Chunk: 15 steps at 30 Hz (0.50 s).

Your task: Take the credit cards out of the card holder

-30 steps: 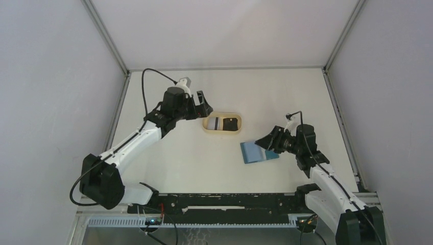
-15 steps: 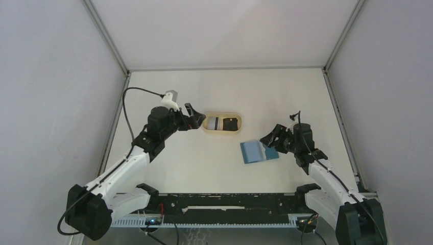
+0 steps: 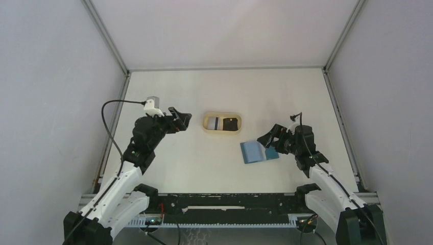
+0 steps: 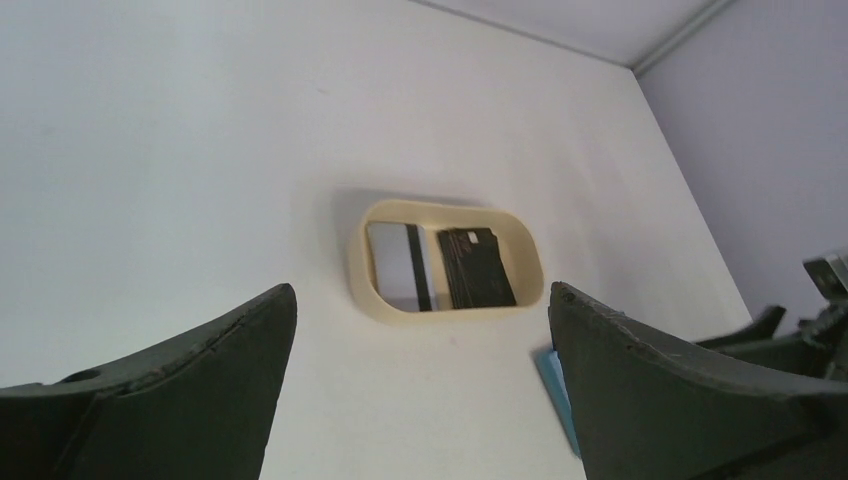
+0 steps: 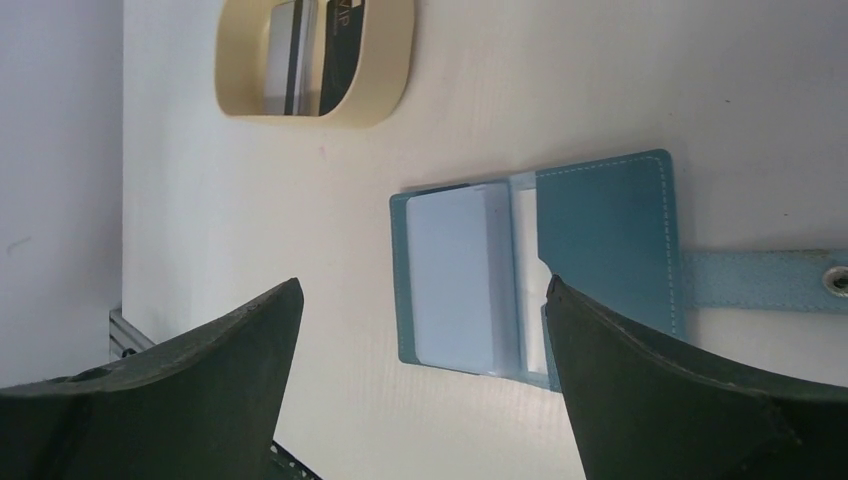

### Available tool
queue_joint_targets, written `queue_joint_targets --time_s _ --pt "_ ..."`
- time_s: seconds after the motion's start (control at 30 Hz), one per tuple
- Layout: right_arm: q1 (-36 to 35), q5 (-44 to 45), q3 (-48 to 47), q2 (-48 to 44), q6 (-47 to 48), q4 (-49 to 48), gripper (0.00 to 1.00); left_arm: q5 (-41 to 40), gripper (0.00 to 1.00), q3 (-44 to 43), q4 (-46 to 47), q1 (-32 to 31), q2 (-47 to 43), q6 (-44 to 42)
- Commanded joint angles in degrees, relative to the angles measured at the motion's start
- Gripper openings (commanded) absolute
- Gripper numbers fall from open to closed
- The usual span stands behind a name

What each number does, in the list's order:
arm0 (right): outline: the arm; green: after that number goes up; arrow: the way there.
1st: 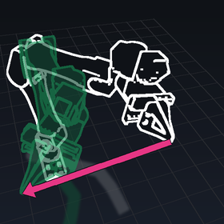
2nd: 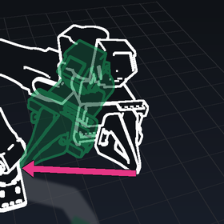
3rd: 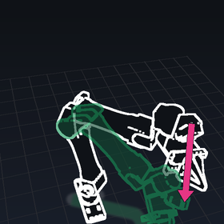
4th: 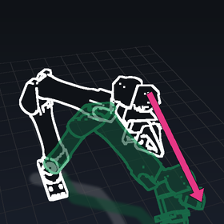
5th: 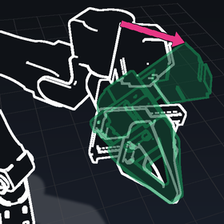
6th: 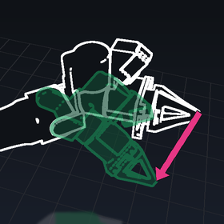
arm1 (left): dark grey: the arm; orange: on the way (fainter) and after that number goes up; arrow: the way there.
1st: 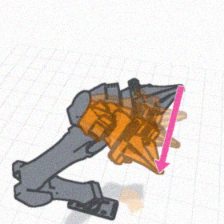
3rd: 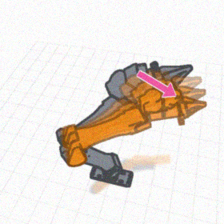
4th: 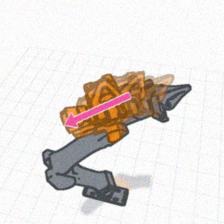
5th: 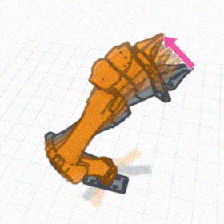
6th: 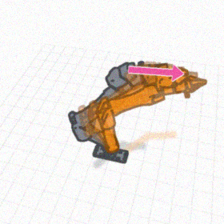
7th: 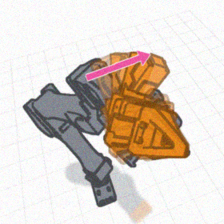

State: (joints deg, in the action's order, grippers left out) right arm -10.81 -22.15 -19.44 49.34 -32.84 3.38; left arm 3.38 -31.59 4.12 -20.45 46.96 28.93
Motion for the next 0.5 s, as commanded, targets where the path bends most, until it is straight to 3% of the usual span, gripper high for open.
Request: queue_joint_targets --time_s 0.0,0.2,0.33,0.47 --pt "2.5 1.6 -2.5 0.1 -1.4 1.0 1.00 1.2 1.00 0.9 0.8 4.8 -1.5 1.0" --pt "8.2 4.4 0.2 -2.0 -4.0 4.0 1.00 1.6 1.00 2.3 1.4 6.4 -3.3 2.2" --pt "9.2 9.5 0.2 0.5 -5.4 6.8 1.00 2.7 1.00 2.1 1.6 6.6 -2.7 2.8" --pt "11.7 8.3 -0.5 6.1 -8.5 5.4 1.00 3.3 1.00 2.0 2.2 6.5 -1.8 3.2"
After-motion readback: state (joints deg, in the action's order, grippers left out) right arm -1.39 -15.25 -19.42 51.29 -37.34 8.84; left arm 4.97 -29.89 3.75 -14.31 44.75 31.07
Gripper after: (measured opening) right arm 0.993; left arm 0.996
